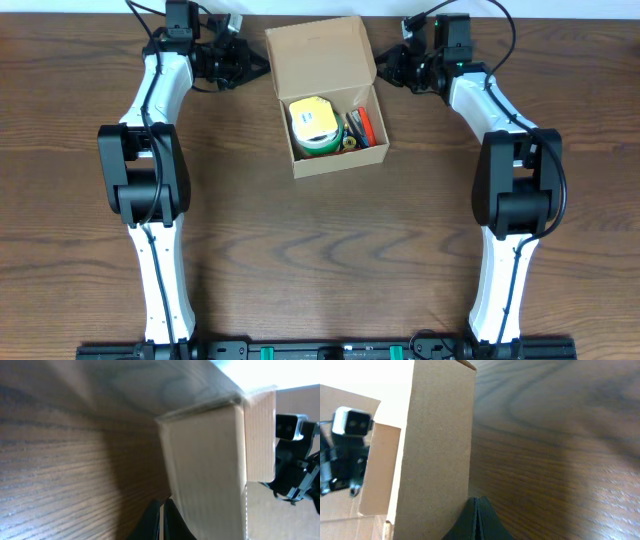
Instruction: Pack container
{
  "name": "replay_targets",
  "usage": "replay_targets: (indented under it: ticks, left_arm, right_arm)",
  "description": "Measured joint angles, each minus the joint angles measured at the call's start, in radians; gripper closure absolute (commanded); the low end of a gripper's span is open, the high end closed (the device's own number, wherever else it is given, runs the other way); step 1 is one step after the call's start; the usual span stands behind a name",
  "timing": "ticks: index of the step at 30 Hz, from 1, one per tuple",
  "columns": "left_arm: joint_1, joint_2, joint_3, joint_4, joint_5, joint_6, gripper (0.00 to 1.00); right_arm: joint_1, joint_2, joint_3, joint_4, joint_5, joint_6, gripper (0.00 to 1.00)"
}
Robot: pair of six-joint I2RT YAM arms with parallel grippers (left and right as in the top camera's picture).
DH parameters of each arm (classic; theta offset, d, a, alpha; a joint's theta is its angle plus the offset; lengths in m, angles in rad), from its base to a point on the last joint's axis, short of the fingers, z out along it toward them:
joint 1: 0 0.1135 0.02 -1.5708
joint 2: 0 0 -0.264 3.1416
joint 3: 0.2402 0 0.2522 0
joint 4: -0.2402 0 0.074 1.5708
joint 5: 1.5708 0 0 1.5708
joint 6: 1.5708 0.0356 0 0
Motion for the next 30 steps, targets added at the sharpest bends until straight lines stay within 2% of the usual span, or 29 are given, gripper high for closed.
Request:
replay_targets:
  ticks: [9,18,30]
  left_arm:
    - [-0.002,0.000,0.000,0.079,0.020,-0.062,0.94]
    - [-0.002,0.000,0.004,0.275,0.198,-0.118,0.95]
    - [-0.002,-0.003,0.015,0.269,0.383,-0.140,0.95]
  right_arm:
    - [-0.005,0.000,0.000,0.042,-0.079,-0.032,0.99]
    - [-0.016,0.000,0.000,0.139,-0.190,-0.043,0.99]
    - [-0.084,0.000,0.000,0.158,-0.375,-0.045,0.99]
